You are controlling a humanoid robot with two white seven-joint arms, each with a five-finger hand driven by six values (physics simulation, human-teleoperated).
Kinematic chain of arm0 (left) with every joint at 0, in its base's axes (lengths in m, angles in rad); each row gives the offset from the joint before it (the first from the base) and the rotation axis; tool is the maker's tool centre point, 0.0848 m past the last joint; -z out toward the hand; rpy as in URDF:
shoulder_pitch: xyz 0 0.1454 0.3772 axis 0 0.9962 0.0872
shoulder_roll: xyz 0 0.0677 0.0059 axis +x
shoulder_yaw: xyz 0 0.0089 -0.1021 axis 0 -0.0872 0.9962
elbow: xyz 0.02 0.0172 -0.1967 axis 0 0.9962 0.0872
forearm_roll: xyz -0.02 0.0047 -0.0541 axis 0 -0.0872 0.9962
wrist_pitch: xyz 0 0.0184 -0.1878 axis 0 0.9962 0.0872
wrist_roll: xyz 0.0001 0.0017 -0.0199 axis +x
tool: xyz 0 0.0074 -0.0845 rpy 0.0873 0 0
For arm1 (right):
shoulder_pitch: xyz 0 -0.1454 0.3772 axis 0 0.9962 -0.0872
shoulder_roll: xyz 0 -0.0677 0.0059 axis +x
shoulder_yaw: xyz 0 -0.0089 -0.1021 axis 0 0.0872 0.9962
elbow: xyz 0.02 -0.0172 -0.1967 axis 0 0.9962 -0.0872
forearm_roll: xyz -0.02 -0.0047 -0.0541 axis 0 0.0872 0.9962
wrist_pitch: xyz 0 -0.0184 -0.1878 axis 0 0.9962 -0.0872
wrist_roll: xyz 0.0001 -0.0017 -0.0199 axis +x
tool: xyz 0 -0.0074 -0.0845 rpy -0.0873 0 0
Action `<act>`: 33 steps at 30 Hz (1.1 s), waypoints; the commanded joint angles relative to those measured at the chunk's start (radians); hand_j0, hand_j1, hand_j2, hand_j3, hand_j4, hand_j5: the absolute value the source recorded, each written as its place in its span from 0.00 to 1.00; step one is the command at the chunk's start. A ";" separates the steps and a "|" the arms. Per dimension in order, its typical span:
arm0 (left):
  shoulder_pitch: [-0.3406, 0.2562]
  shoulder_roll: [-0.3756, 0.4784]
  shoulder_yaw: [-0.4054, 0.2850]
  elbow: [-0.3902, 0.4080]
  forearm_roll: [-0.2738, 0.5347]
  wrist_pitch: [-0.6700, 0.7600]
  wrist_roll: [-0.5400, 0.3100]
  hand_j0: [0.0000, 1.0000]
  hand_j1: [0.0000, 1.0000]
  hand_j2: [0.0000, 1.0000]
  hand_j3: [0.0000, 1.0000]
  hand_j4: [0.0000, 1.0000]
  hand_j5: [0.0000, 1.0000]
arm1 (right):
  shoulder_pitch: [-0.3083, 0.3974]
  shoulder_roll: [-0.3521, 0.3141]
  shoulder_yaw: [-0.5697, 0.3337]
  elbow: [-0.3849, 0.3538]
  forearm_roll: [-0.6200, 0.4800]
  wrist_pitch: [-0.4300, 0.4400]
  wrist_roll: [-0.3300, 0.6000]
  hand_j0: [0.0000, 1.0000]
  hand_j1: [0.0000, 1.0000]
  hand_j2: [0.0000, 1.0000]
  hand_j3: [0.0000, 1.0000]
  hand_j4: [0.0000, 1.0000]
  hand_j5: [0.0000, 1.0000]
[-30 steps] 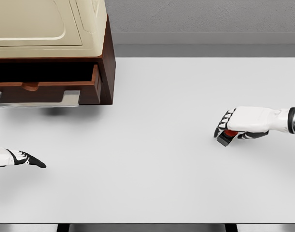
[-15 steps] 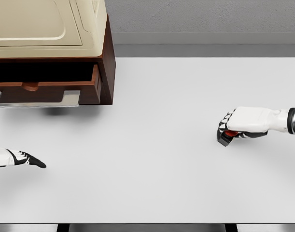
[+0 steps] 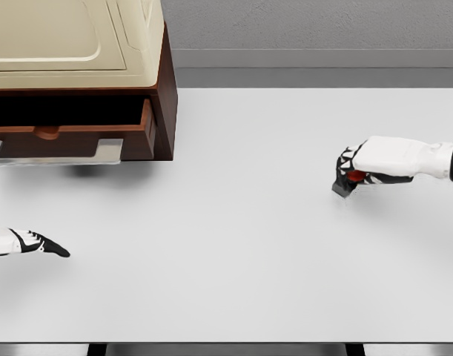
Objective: Open the cabinet drawer with left arm, and place a switch into the drawer with right arm
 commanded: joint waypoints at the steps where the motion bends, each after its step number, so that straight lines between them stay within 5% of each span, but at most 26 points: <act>1: 0.002 0.001 0.001 0.000 0.007 0.002 0.000 1.00 1.00 1.00 1.00 1.00 1.00 | -0.003 0.078 -0.031 0.015 -0.024 0.003 -0.001 0.39 0.39 0.39 0.39 0.39 0.39; 6: 0.000 0.001 0.000 0.000 0.007 0.002 0.000 1.00 1.00 1.00 1.00 1.00 1.00 | -0.077 0.217 -0.025 0.020 -0.021 0.003 -0.001 0.38 0.38 0.38 0.38 0.38 0.38; 9: 0.000 0.001 0.000 0.000 0.007 0.002 0.000 1.00 1.00 1.00 1.00 1.00 1.00 | -0.104 0.271 -0.021 0.026 -0.021 0.003 -0.001 0.29 0.29 0.29 0.29 0.29 0.29; 19: 0.002 0.001 0.000 0.000 0.007 0.002 0.000 1.00 1.00 1.00 1.00 1.00 1.00 | -0.241 0.479 0.034 0.132 -0.019 0.003 -0.001 0.26 0.26 0.26 0.26 0.26 0.26; 33: 0.000 0.001 0.000 0.000 0.007 0.002 0.000 1.00 1.00 1.00 1.00 1.00 1.00 | -0.336 0.567 0.127 0.145 -0.022 0.003 -0.001 0.26 0.26 0.26 0.26 0.26 0.26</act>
